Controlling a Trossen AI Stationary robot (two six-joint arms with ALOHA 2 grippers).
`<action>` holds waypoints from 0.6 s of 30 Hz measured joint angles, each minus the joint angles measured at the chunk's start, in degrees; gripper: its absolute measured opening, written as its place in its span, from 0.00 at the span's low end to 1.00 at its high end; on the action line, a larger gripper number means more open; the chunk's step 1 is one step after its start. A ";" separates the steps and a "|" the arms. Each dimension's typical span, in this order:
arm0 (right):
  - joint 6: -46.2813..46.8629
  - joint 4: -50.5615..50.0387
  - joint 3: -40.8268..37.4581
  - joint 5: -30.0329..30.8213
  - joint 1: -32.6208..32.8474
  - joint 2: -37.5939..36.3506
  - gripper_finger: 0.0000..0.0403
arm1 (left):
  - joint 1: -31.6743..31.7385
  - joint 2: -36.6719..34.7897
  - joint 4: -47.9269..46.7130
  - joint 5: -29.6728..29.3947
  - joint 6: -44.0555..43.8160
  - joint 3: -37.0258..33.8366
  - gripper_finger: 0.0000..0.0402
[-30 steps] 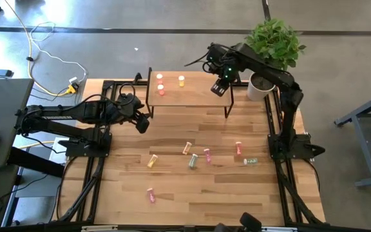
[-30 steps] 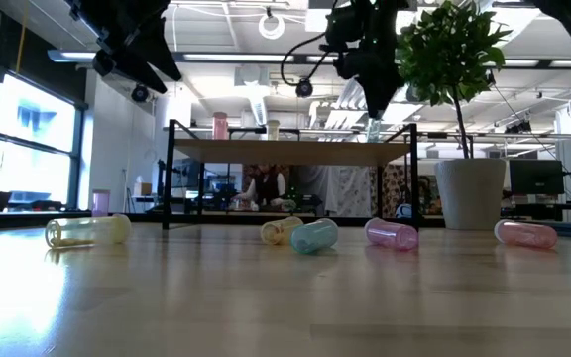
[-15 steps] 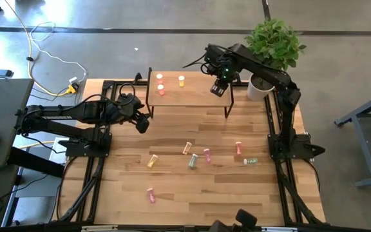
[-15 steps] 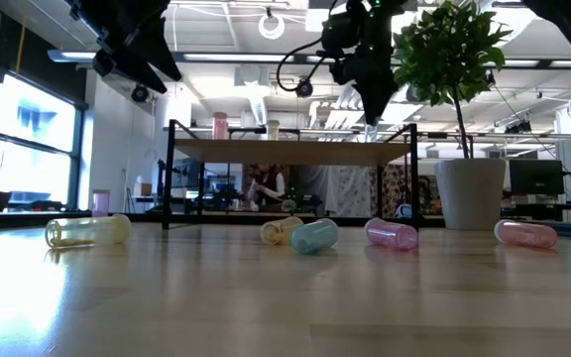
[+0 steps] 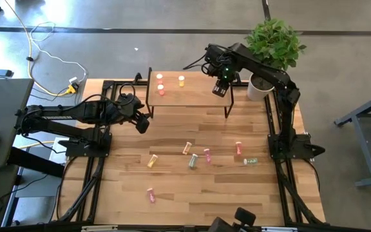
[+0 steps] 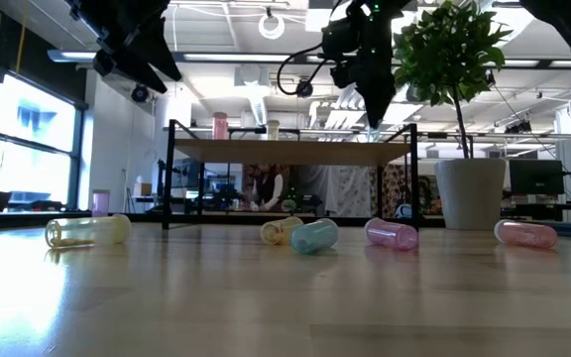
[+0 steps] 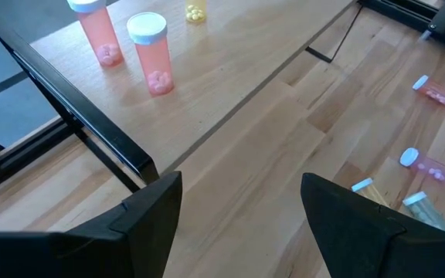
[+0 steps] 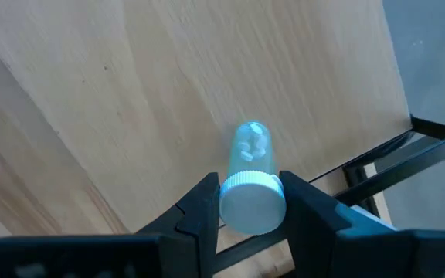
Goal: Pick and place medicine bottles onto shelf by color
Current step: Put the bottom blue pill bottle on the shelf
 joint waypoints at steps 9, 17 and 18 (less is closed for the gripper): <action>0.00 -0.20 0.00 0.10 -0.01 0.01 0.27 | 0.00 0.00 0.02 -0.02 0.00 0.00 0.64; -0.82 -0.11 0.00 0.17 -0.01 0.01 0.27 | 0.00 0.00 0.02 -0.02 0.00 0.00 0.64; -0.98 -0.11 0.00 0.21 -0.01 0.01 0.27 | 0.00 0.00 0.02 -0.02 0.00 0.00 0.64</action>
